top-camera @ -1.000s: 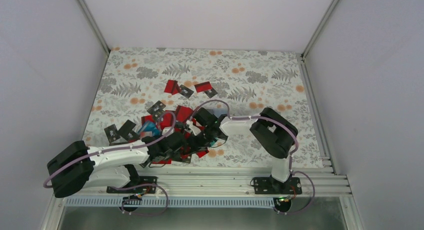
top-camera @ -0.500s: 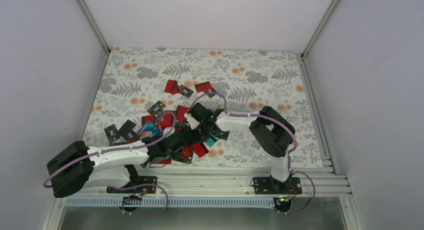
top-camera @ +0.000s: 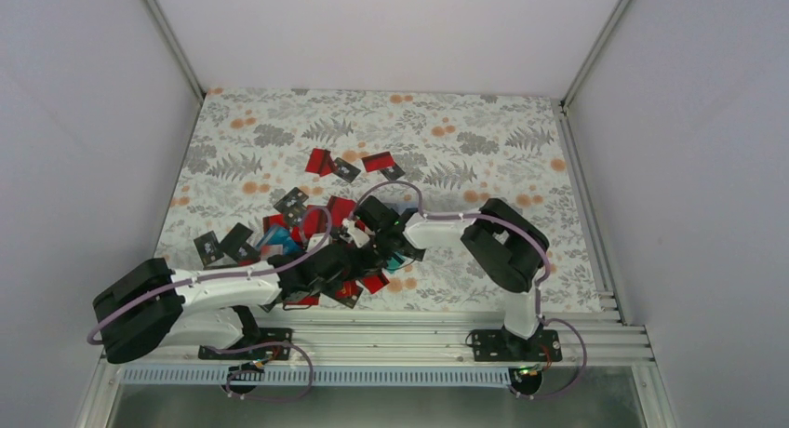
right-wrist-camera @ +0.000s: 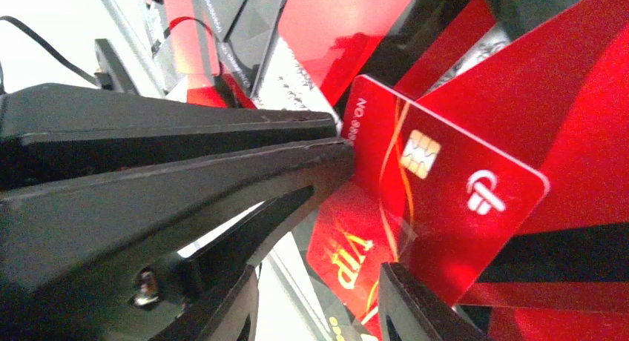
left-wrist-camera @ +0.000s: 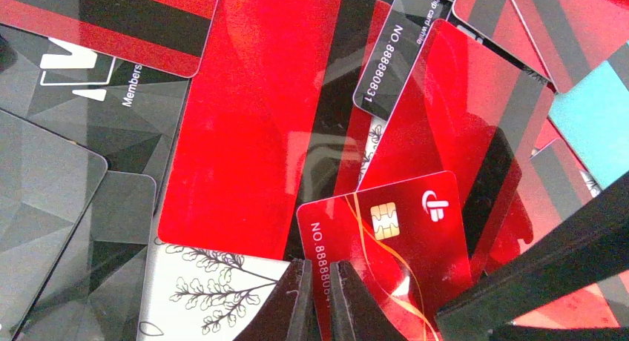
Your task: Put the credit cards into the card holder
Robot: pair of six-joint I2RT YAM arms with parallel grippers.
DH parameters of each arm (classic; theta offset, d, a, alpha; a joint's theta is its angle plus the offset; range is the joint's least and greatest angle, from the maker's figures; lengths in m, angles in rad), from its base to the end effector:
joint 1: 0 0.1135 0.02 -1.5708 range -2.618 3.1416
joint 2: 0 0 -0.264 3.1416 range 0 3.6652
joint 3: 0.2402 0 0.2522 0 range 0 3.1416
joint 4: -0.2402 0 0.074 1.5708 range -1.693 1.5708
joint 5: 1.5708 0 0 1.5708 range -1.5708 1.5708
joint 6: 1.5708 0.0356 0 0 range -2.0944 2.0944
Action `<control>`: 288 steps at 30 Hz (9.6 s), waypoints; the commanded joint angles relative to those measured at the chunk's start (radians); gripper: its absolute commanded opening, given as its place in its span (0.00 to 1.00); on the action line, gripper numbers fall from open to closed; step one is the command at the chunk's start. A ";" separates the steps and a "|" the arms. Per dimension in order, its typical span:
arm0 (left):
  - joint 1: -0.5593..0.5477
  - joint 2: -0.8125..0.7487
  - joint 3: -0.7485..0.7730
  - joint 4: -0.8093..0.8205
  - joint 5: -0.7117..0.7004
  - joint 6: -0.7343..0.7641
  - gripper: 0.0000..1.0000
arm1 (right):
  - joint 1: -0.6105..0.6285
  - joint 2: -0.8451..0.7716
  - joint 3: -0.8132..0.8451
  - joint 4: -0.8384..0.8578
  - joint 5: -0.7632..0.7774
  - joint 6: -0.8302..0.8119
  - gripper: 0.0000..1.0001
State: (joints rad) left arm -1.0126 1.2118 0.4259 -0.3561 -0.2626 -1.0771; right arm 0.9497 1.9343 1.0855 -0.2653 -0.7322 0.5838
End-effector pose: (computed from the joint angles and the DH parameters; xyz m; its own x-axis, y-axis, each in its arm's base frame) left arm 0.1074 -0.1545 0.1312 -0.8993 -0.1655 -0.4049 -0.0631 0.9651 -0.2543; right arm 0.1931 0.3108 0.1259 -0.8637 -0.5026 -0.0372 -0.3599 0.5634 0.7437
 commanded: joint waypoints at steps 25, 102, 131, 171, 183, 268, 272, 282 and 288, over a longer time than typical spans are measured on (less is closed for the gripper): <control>-0.122 0.276 0.189 0.110 0.116 0.197 0.10 | -0.098 -0.440 -0.300 -0.127 0.252 0.037 0.44; -0.018 0.053 0.012 0.030 0.199 0.284 0.13 | 0.285 -0.281 -0.548 0.575 0.478 1.090 0.32; -0.017 0.000 0.027 -0.038 0.188 0.228 0.13 | 0.248 -0.294 -0.450 0.558 0.420 0.924 0.10; 0.391 -0.090 0.493 0.144 0.517 0.558 0.37 | -0.400 -0.740 -0.328 0.273 0.083 0.105 0.04; 0.481 0.044 0.470 0.526 0.945 0.545 0.38 | -0.573 -0.821 -0.392 0.457 -0.233 0.134 0.04; 0.452 0.661 0.579 0.402 0.784 0.344 0.02 | -0.614 -0.279 -0.308 0.193 0.228 -0.056 0.43; 0.450 0.683 0.593 0.377 0.789 0.340 0.02 | -0.614 -0.230 -0.324 0.205 0.228 -0.055 0.41; 0.450 0.716 0.621 0.333 0.847 0.318 0.02 | -0.613 -0.207 -0.335 0.202 0.247 -0.052 0.40; 0.450 0.741 0.650 0.286 0.892 0.333 0.02 | -0.614 -0.202 -0.337 0.205 0.243 -0.053 0.40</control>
State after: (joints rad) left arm -0.5587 1.9141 1.0515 -0.0048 0.5896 -0.7521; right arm 0.3332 1.7008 0.7670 -0.0681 -0.5251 0.5377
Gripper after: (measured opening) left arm 0.025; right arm 0.400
